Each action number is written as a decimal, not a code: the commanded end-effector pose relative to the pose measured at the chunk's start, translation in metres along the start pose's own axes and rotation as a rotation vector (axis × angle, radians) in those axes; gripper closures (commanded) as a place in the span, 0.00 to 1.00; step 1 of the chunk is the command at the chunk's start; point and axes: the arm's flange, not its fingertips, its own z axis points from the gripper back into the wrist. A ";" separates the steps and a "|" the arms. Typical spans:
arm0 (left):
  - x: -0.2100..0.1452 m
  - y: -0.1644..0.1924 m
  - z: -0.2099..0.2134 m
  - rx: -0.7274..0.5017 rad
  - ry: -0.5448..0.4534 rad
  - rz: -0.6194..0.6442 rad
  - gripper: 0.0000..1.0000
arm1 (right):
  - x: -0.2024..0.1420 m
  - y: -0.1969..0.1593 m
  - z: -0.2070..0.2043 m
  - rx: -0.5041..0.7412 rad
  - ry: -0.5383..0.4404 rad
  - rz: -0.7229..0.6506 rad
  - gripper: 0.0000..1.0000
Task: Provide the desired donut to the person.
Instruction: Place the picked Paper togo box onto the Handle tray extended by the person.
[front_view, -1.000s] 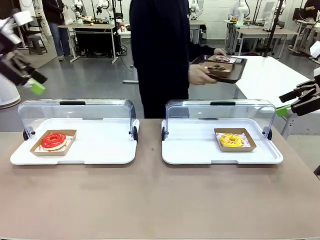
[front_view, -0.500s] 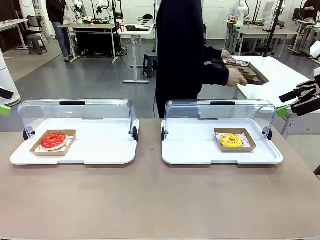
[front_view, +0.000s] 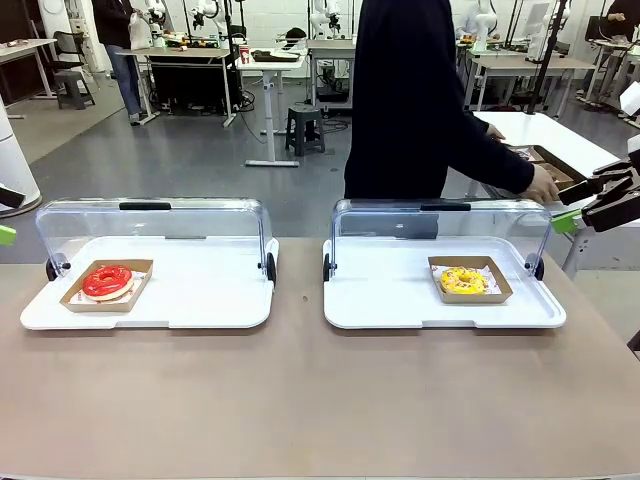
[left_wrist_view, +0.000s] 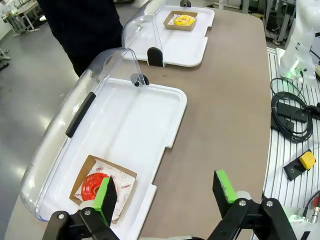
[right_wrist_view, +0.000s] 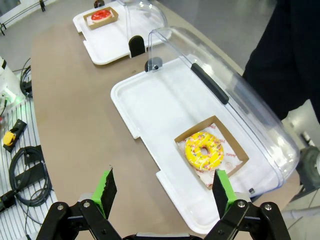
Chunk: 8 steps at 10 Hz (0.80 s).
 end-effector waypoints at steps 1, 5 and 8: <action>-0.001 0.003 0.001 -0.004 0.007 -0.032 0.00 | -0.002 0.000 -0.001 0.008 -0.002 0.012 0.00; 0.001 0.008 0.003 -0.011 0.030 -0.030 0.00 | -0.002 0.000 -0.001 0.008 -0.002 0.012 0.00; 0.001 0.009 0.005 -0.017 0.043 -0.033 0.00 | -0.002 0.000 -0.001 0.008 -0.002 0.012 0.00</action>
